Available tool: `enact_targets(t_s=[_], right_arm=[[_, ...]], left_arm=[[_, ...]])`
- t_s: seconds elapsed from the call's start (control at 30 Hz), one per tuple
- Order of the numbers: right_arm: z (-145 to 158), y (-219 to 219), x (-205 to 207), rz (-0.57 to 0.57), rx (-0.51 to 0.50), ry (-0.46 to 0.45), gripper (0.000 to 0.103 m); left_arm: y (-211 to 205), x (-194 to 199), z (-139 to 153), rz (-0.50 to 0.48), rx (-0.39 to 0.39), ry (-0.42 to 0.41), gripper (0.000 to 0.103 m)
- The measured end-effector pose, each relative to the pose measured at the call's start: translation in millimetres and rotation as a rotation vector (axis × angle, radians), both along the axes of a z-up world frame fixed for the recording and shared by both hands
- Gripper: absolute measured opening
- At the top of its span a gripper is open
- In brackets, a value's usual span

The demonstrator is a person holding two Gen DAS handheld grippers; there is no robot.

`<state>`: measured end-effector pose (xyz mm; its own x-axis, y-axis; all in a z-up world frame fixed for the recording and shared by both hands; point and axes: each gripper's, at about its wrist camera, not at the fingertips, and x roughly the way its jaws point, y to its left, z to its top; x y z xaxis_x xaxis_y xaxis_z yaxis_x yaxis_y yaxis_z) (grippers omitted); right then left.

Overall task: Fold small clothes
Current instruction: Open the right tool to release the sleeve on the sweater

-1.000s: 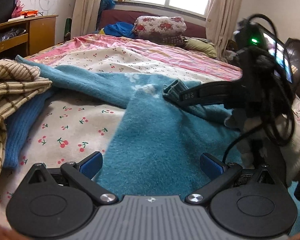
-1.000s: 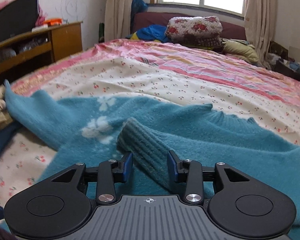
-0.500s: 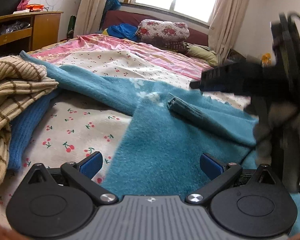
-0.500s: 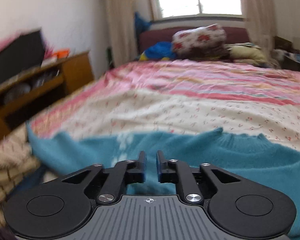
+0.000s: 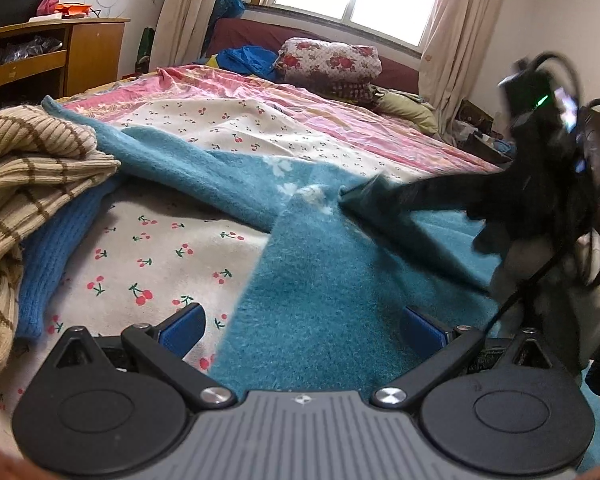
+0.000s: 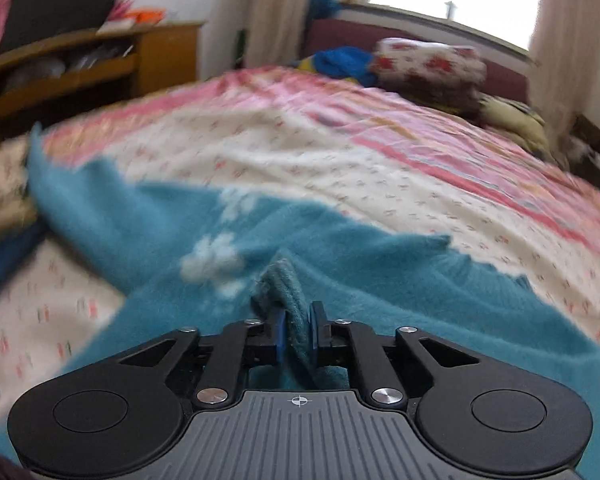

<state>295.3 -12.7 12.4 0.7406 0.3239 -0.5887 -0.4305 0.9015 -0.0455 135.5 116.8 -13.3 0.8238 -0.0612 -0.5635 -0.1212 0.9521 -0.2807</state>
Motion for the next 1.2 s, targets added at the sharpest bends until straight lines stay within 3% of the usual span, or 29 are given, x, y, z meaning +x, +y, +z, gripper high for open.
enact_targets(t_s=[0.13, 0.23, 0.33, 0.43, 0.6, 0.73, 0.87, 1.2], right_arm=[[26.5, -19.6, -5.2, -0.118, 0.168, -0.057, 0.009], [27.4, -18.7, -5.3, -0.175, 0.2, -0.104, 0.01], [1.2, -0.2, 9.1, -0.13, 0.12, -0.017, 0.016], [-24.8, 5.5, 18.3, -0.062, 0.09, 0.131, 0.02], [-13.9, -10.7, 2.6, -0.04, 0.162, 0.122, 0.025], [-12.8, -18.8, -14.3, -0.013, 0.186, 0.128, 0.026], [-20.9, -22.6, -26.0, -0.015, 0.229, 0.157, 0.026], [-29.6, -23.3, -37.9, 0.001, 0.284, 0.176, 0.026]], left_arm=[[-0.1, -0.3, 0.5, 0.0, 0.001, -0.004, 0.103], [0.3, -0.6, 0.2, 0.004, 0.001, -0.005, 0.103], [0.7, -0.8, 0.0, 0.01, 0.006, -0.006, 0.103], [3.9, -1.6, -0.1, 0.026, 0.008, -0.011, 0.103], [12.9, -4.8, 2.4, 0.074, 0.007, -0.022, 0.103], [24.5, -9.9, 22.6, 0.116, 0.043, -0.069, 0.103], [51.3, -2.5, 50.3, 0.182, 0.11, -0.103, 0.103], [150.3, 61.5, 93.1, 0.438, 0.052, -0.061, 0.103]])
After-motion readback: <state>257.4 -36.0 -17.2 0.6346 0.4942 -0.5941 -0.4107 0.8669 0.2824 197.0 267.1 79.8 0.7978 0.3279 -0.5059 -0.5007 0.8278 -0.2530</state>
